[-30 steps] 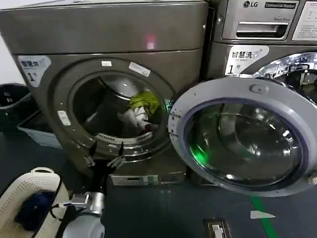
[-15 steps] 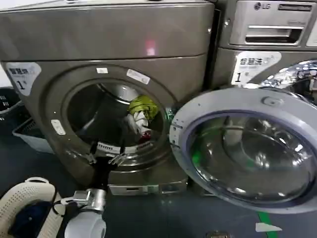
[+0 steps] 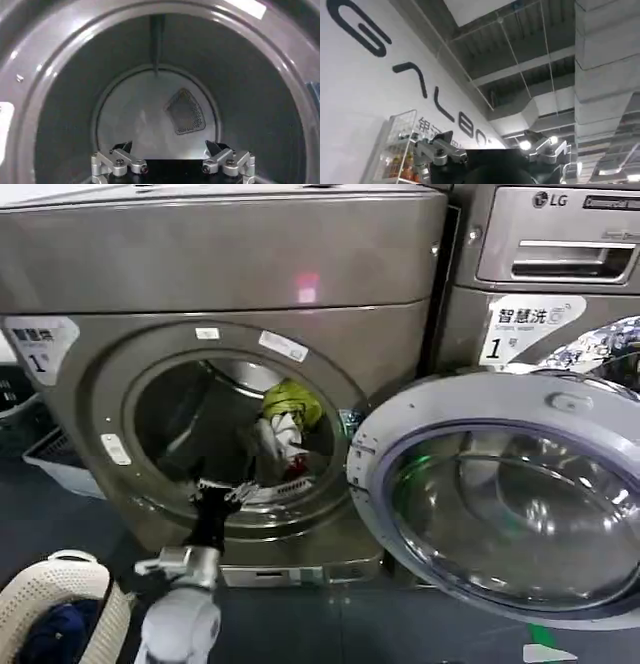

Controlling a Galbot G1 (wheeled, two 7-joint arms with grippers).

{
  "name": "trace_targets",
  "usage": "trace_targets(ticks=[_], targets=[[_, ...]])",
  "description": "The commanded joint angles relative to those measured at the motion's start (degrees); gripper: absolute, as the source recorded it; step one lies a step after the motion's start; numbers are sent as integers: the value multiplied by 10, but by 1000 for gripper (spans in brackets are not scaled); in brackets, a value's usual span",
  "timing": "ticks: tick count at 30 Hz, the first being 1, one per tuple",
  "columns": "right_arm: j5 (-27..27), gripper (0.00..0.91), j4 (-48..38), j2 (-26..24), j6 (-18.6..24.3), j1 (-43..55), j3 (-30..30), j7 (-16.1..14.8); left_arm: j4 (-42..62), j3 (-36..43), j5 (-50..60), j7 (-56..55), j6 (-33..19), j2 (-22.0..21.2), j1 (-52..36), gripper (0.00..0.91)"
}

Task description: Grasp the clothes from the dryer.

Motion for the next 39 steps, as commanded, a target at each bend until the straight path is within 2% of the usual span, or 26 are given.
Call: trace_targets(ticks=[1, 8, 14, 18, 20, 24, 27, 33, 39], targets=[[-17, 907, -2, 1, -4, -3, 2, 2, 179, 15, -3, 4, -7, -4, -174, 907], [-17, 907, -5, 2, -3, -14, 12, -2, 375, 21, 6, 19, -34, -27, -326, 907], [-16, 907, -9, -1, 0, -15, 17, -7, 524, 25, 16, 52, -53, -30, -430, 907], [-13, 907, -12, -4, 4, -15, 20, -11, 639, 27, 30, 101, -58, -32, -502, 907], [-12, 907, -12, -5, 4, -13, 20, -11, 675, 37, 25, 154, -44, -28, -525, 907], [-12, 907, -11, -5, 5, -7, 17, -14, 785, 82, 52, 279, -39, -19, -594, 907], [-12, 907, -15, -4, 7, -8, 21, -17, 854, 138, 88, 391, -55, -13, -651, 907], [-12, 907, -19, 0, 10, -10, 24, -22, 926, 258, 141, 563, -91, 1, -707, 907], [-11, 907, -15, 6, 13, -3, 19, -25, 976, 322, 322, 629, -114, 2, -744, 907]])
